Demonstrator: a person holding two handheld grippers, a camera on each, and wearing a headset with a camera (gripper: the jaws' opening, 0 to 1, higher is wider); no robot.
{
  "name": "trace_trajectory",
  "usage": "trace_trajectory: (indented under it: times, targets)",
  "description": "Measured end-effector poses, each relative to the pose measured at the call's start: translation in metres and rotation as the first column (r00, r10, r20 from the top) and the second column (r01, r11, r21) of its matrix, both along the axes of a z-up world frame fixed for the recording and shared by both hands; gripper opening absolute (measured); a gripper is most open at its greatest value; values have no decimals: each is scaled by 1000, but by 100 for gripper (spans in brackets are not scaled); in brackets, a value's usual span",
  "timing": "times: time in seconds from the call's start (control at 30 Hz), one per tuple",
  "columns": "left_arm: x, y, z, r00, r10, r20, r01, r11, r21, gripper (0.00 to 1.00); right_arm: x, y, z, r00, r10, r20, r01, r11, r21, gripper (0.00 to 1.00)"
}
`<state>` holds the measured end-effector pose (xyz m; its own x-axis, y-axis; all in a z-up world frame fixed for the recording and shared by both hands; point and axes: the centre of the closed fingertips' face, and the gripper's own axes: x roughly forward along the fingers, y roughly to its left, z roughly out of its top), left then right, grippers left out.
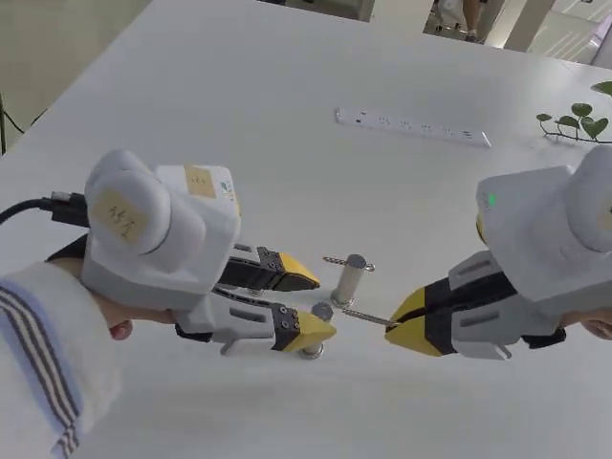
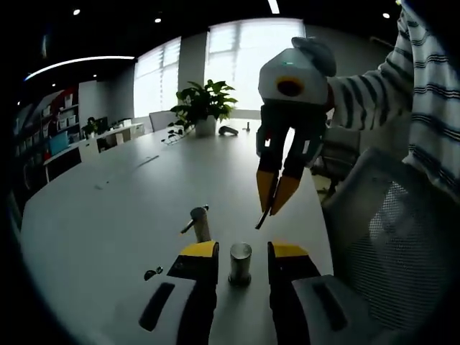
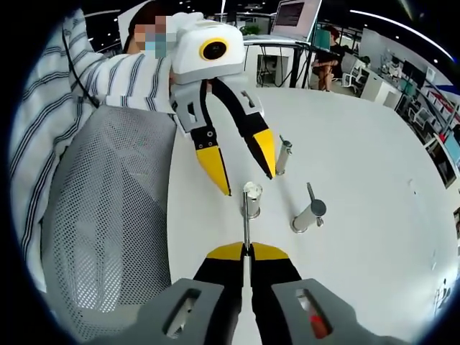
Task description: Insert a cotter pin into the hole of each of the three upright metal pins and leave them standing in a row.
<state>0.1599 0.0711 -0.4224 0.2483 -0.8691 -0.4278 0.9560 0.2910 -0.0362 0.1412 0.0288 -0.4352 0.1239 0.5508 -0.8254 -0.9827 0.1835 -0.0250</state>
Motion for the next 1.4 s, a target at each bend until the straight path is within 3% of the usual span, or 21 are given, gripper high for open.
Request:
trace_trajectory:
  times: [0.17,0.43,0.67,1.2,1.4]
  targets:
    - [2,-1,-8,1000,-12,-2,12,999,34,23,5,0,-6,1000,2,9,-2,1000,-18,0]
    - [3,-3,-13,1000,-28,-10,28,998,49,18,5,-2,-15,1000,14,1,-14,999,-45,0]
    - [3,-5,-16,999,-28,-38,30,999,43,10,6,-3,-19,1000,5,-6,-5,999,-46,0]
    - [2,-4,-16,998,-23,-52,25,999,36,10,10,-1,-19,1000,9,4,-9,999,-51,0]
    - [2,-4,-16,998,-20,-54,22,999,37,10,10,9,-17,1000,20,3,-20,999,-30,0]
